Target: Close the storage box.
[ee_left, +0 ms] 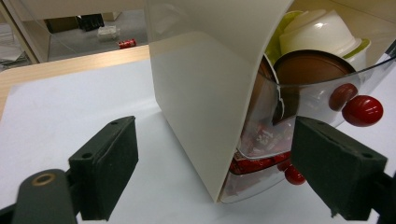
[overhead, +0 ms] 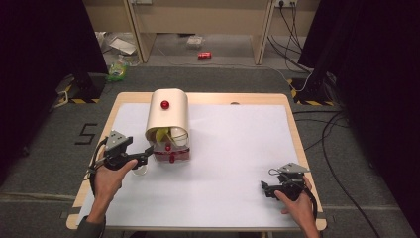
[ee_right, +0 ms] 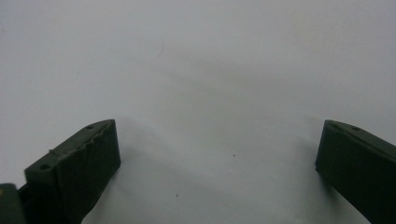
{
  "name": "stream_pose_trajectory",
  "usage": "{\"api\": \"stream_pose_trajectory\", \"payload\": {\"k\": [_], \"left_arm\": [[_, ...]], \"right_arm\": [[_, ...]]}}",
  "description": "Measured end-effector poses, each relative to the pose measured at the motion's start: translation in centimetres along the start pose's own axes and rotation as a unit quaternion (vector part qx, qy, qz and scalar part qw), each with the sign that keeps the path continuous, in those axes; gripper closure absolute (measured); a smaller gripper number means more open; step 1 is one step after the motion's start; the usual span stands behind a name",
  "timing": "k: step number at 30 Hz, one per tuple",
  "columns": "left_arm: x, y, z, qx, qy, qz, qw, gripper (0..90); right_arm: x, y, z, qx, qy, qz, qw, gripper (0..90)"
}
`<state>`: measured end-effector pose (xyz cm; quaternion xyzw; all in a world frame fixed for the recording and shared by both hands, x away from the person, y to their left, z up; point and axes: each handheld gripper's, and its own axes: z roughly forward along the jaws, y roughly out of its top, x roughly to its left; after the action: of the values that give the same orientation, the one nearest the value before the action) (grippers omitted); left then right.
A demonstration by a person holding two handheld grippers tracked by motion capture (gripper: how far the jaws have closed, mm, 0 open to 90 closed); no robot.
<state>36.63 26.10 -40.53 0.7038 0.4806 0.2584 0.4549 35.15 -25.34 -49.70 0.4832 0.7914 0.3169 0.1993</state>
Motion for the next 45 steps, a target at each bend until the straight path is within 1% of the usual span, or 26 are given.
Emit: {"api": "stream_pose_trajectory", "payload": {"k": [8, 11, 13, 16, 22, 26, 27, 30, 33, 35, 39, 45], "left_arm": [[0.1, 0.3, 0.2, 0.006, 0.000, 0.004, 1.0000, 14.4], [0.2, 0.4, 0.3, 0.008, -0.002, 0.002, 1.0000, 13.6], [0.2, 0.4, 0.3, 0.008, 0.000, 0.004, 1.0000, 13.4], [0.2, 0.3, 0.3, 0.006, 0.001, -0.002, 1.0000, 12.1], [0.2, 0.4, 0.3, 0.008, 0.002, 0.003, 1.0000, 13.4], [0.2, 0.3, 0.3, 0.009, 0.002, -0.001, 1.0000, 11.7], [0.2, 0.3, 0.3, 0.009, 0.002, 0.001, 1.0000, 12.3], [0.1, 0.1, 0.2, 0.005, 0.002, 0.001, 1.0000, 14.7], [0.0, 0.0, 0.2, 0.006, -0.002, 0.001, 1.0000, 16.0], [-0.1, -0.1, 0.2, 0.009, -0.009, 0.001, 0.9999, 17.3], [-0.3, -0.4, 0.0, 0.012, -0.020, -0.004, 0.9997, 17.3], [-0.1, -0.9, -0.2, 0.018, -0.022, -0.006, 0.9996, 17.3]], "right_arm": [[0.0, 0.0, 0.0, 0.000, 0.000, 0.001, 1.0000, 0.3], [0.0, 0.0, 0.0, 0.000, 0.000, 0.000, 1.0000, 0.3], [0.0, 0.0, 0.0, 0.000, 0.000, 0.001, 1.0000, 0.3], [0.0, 0.0, 0.0, 0.000, 0.000, 0.000, 1.0000, 0.3], [0.0, 0.0, 0.0, 0.000, 0.000, 0.001, 1.0000, 0.3], [0.0, 0.0, 0.0, 0.000, 0.000, 0.001, 1.0000, 0.3], [0.0, 0.0, 0.0, 0.000, 0.000, 0.001, 1.0000, 0.3], [0.0, 0.0, 0.0, 0.000, 0.000, 0.000, 1.0000, 0.3], [0.0, 0.0, 0.0, 0.000, 0.000, 0.001, 1.0000, 0.3], [0.0, 0.0, 0.0, 0.000, 0.000, 0.000, 1.0000, 0.3], [0.0, 0.0, 0.0, 0.000, 0.000, 0.000, 1.0000, 0.4], [0.0, 0.0, 0.0, -0.001, 0.000, 0.001, 1.0000, 0.3]]}}
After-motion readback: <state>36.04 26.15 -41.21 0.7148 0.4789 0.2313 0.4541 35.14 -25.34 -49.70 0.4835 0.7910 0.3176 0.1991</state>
